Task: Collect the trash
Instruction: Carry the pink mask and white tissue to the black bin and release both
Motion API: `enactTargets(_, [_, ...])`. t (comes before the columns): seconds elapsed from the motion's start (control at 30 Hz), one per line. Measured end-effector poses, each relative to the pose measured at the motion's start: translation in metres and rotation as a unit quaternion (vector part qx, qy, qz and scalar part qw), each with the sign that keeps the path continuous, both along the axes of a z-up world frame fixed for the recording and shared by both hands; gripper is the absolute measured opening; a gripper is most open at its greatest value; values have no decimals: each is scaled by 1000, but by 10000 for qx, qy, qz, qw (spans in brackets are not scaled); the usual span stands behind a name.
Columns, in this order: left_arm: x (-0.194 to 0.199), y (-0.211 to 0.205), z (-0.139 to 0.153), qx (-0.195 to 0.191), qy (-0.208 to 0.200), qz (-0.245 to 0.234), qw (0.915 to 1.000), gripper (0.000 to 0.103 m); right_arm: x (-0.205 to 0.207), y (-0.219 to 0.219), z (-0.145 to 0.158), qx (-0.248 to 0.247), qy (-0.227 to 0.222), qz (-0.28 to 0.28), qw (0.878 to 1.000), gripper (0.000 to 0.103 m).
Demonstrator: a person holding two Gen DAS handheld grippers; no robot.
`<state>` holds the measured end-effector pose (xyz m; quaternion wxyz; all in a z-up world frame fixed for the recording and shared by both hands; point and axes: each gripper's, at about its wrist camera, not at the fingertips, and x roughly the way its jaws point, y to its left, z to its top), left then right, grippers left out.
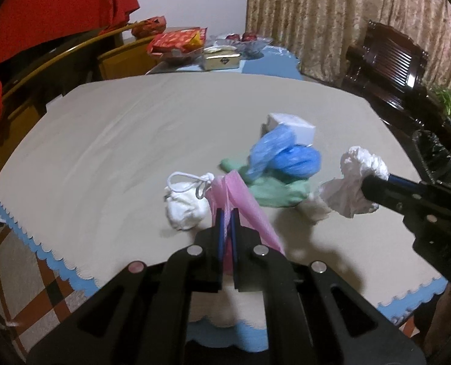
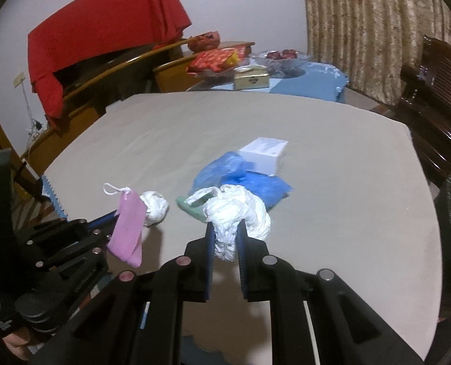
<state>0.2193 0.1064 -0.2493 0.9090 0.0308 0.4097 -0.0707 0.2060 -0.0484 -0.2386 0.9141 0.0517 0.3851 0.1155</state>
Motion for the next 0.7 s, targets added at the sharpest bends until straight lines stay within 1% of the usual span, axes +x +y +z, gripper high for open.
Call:
enactTargets(0.37, [-10, -61, 23, -25, -51, -181, 9998, 4, -11, -56, 18, 4, -152, -314, 9994, 14])
enactTargets(0.7, [-19, -120, 58, -207, -188, -340, 9990, 4, -20, -116, 40, -27, -295, -570, 9979, 14])
